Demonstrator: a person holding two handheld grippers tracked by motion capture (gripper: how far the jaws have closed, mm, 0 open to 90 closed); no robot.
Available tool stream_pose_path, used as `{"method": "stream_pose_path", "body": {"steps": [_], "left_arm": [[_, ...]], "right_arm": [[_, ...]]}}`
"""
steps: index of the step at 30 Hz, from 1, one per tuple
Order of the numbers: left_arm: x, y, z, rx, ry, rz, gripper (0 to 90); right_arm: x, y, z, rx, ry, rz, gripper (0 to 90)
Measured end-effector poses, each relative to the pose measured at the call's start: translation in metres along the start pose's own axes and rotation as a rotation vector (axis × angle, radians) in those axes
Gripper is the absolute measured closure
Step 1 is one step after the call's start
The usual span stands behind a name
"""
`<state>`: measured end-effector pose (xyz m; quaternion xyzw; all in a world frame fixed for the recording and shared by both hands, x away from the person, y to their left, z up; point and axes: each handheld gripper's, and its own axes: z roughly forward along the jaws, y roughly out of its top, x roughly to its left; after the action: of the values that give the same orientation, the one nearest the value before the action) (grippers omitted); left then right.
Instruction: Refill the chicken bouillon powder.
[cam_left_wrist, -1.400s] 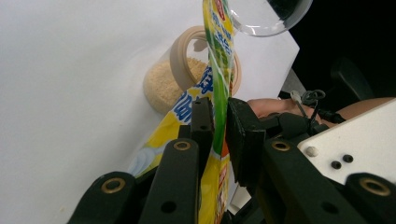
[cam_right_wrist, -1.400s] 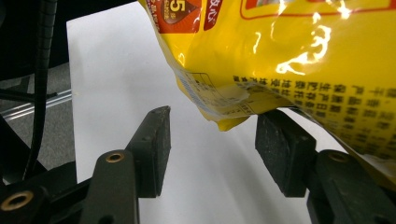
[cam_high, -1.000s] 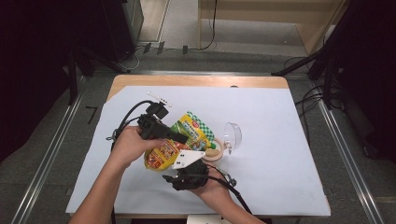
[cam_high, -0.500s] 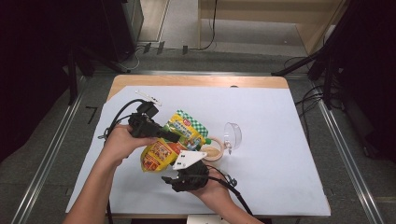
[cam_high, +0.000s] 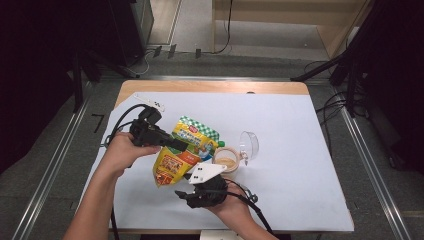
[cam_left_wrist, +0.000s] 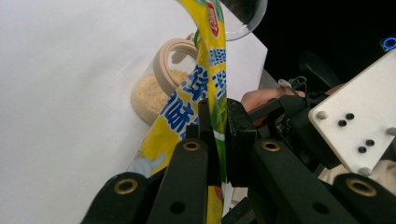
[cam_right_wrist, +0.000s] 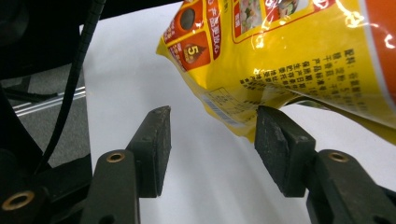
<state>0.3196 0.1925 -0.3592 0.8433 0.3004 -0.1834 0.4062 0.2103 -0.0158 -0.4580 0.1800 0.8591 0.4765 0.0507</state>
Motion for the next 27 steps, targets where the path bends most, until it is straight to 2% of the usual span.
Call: {"method": "stream_pose_path", "body": {"steps": [7, 14, 20, 23, 27], "left_arm": [[0.002, -0.001, -0.007, -0.031, -0.028, -0.007, 90.0], [0.002, -0.003, -0.019, -0.070, -0.021, -0.008, 90.0], [0.008, -0.006, -0.031, -0.112, 0.033, -0.027, 90.0], [0.011, -0.007, -0.033, -0.138, 0.071, -0.029, 90.0], [0.021, -0.008, -0.033, -0.172, 0.092, -0.046, 90.0]], "right_arm": [[-0.002, -0.001, -0.011, -0.023, 0.003, 0.028, 47.0], [-0.003, -0.002, -0.018, -0.027, -0.005, 0.025, 46.8], [-0.007, -0.004, -0.030, -0.046, -0.002, 0.046, 47.0], [-0.007, -0.006, -0.034, -0.041, 0.007, 0.055, 47.1], [-0.009, -0.008, -0.038, -0.047, 0.009, 0.072, 47.1]]}}
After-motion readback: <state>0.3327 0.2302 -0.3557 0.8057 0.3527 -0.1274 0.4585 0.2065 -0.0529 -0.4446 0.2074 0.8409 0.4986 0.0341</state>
